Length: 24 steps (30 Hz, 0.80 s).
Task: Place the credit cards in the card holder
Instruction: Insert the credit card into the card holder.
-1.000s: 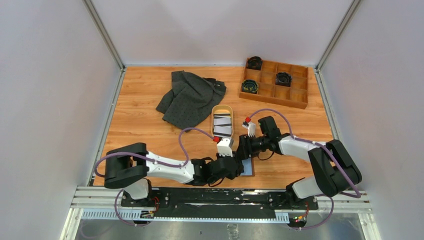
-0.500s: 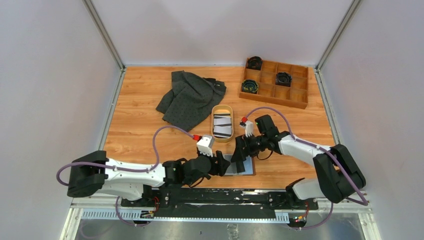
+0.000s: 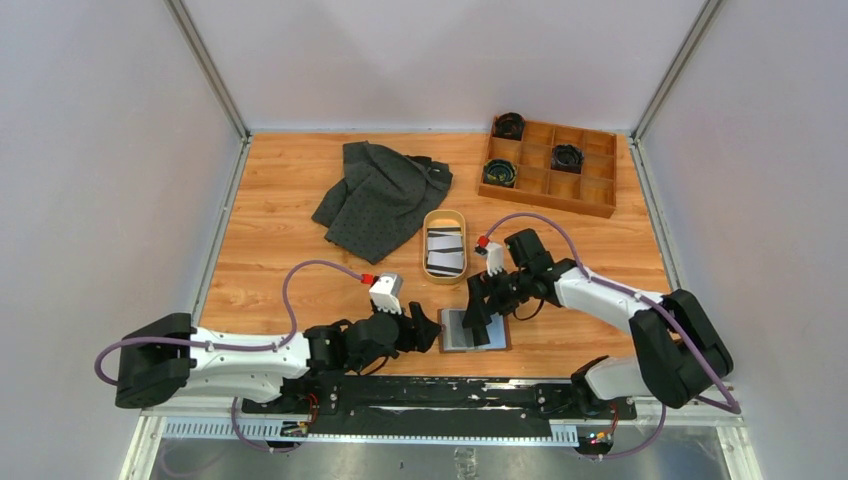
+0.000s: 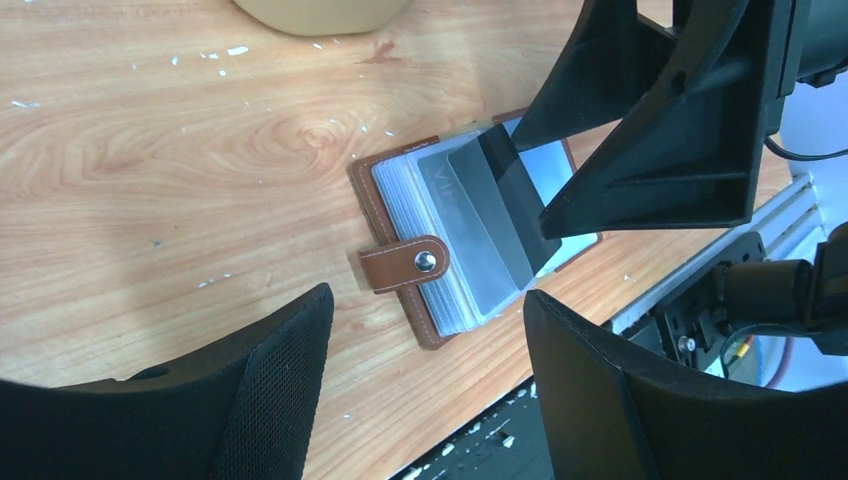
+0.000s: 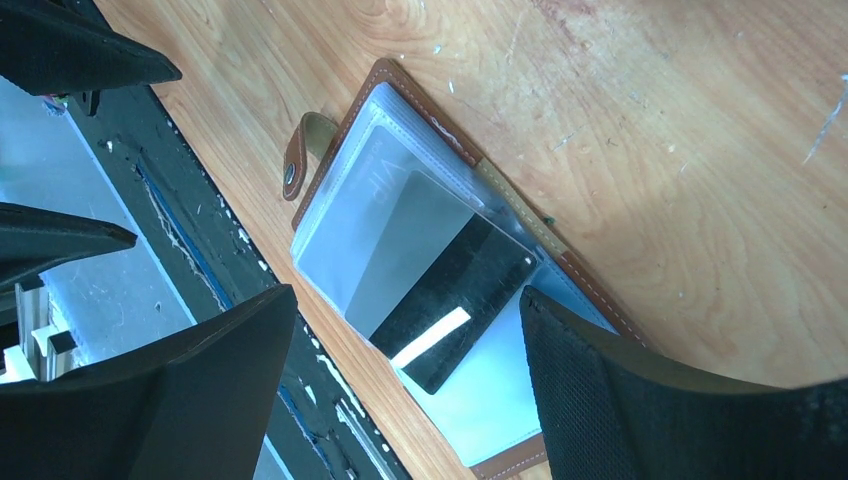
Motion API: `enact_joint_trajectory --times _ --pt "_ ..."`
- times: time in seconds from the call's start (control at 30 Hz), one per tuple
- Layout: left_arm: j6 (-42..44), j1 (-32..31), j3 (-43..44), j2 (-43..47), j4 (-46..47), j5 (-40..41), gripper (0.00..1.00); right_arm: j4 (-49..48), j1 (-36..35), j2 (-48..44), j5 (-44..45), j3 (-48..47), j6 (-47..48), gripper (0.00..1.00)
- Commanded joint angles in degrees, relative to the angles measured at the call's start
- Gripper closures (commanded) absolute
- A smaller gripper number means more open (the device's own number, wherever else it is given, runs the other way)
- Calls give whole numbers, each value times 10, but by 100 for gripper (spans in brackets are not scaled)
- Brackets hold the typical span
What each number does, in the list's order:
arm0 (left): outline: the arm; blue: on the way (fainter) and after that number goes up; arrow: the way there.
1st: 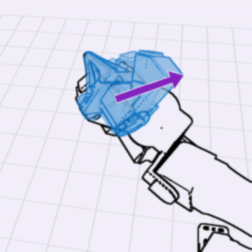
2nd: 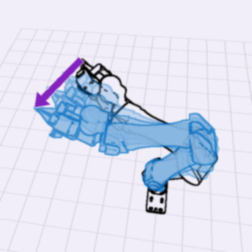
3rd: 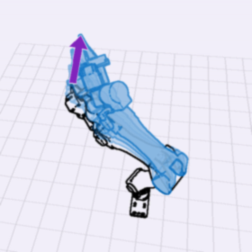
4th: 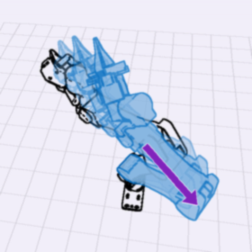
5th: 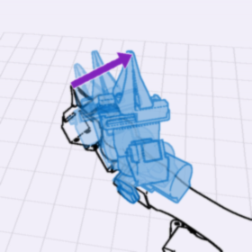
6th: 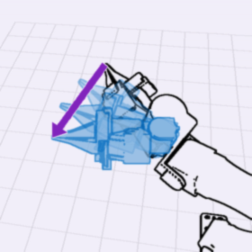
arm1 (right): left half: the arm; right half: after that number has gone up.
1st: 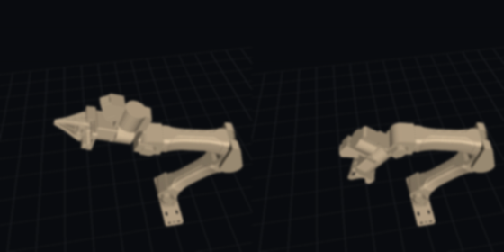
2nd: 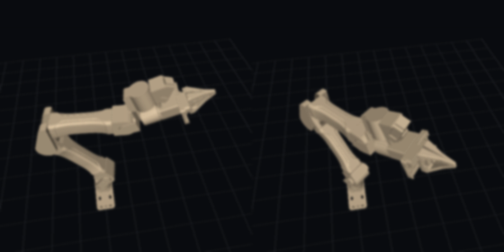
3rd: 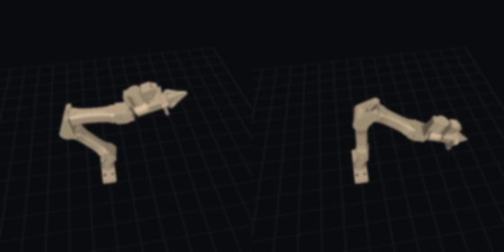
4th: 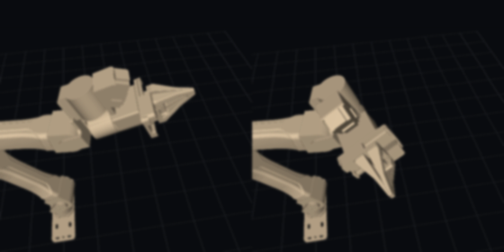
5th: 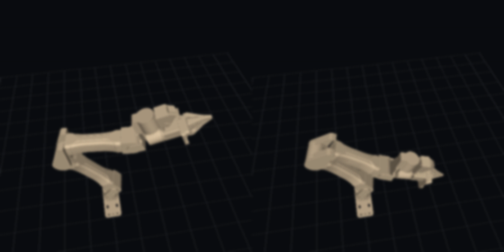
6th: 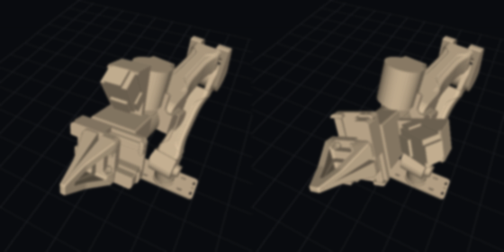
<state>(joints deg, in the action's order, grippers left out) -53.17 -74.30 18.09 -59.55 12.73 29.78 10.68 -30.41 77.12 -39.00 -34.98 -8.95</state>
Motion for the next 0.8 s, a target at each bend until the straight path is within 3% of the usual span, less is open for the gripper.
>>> enact_joint_trajectory --times 0.0,0.23,0.77 --pt "-35 4 3 -16 3 -12 27 30 -10 -23 17 -3 17 14" --pt "-55 4 29 -79 2 -28 26 31 -8 -49 17 15 17 15" --pt "-77 4 64 -180 3 -56 27 15 12 -13 -20 36 -53 27"
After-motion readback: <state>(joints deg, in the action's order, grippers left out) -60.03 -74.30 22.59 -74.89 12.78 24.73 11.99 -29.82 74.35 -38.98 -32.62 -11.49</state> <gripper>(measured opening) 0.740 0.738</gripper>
